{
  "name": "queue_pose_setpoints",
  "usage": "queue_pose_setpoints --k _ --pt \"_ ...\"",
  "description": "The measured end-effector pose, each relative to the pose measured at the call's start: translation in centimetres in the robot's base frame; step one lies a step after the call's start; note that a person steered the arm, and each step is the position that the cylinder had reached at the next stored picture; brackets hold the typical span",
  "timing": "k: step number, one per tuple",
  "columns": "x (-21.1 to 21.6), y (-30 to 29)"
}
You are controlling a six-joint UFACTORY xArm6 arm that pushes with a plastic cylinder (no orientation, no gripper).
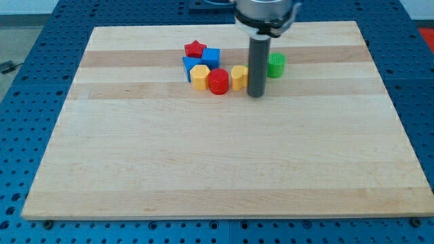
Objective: Place the green circle to the top right green star
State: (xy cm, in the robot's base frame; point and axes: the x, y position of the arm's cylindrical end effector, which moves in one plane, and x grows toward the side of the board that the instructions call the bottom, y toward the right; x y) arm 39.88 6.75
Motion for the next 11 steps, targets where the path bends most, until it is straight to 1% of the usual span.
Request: queue_pose_setpoints --k 1,2,4,7,8,9,11 --pt "-0.3 3.2" --pt "-2.8 5.7" --pt "-6.1 5.8" --pt "-9.7 5.8" --pt "-9.6 6.5" --pt "-6.7 7.7" --pt "-5.9 5.4"
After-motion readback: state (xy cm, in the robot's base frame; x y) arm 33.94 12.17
